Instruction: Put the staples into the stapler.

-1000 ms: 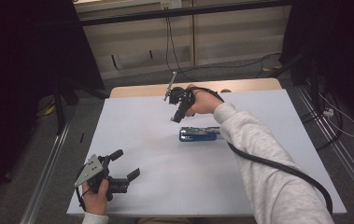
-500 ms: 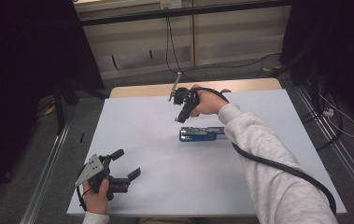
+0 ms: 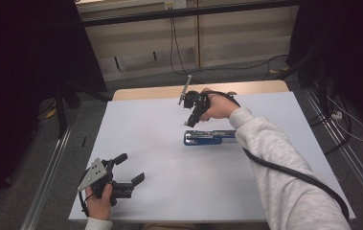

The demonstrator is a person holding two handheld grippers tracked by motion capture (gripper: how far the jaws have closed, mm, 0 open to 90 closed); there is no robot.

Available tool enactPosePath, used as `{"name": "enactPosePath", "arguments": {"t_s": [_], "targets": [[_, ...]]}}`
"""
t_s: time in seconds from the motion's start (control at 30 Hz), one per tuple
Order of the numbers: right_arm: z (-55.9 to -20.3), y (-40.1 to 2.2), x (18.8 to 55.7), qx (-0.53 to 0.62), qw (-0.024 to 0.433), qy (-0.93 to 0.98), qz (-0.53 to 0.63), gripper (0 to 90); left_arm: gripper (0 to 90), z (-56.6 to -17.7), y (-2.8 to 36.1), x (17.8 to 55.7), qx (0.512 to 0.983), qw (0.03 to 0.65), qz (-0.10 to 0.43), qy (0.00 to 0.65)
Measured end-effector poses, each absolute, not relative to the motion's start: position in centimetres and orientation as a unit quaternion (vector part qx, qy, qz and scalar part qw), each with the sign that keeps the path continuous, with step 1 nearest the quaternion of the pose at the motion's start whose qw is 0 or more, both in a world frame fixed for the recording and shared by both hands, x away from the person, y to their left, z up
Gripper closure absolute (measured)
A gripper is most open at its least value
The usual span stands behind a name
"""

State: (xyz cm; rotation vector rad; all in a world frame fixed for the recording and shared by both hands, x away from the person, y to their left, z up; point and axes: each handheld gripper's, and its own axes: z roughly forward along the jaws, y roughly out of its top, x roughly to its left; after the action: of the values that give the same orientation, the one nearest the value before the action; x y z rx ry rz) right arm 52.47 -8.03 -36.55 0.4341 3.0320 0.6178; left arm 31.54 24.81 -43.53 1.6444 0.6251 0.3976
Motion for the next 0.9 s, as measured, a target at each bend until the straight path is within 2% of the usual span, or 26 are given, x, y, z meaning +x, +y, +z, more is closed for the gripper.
{"name": "enactPosePath", "arguments": {"t_s": [0.9], "targets": [[-37.7,-8.3,52.2,0.138,-0.004,0.972,0.192,78.5,2.5,-43.6,24.7,31.6,0.717,0.62,0.17,0.27]]}}
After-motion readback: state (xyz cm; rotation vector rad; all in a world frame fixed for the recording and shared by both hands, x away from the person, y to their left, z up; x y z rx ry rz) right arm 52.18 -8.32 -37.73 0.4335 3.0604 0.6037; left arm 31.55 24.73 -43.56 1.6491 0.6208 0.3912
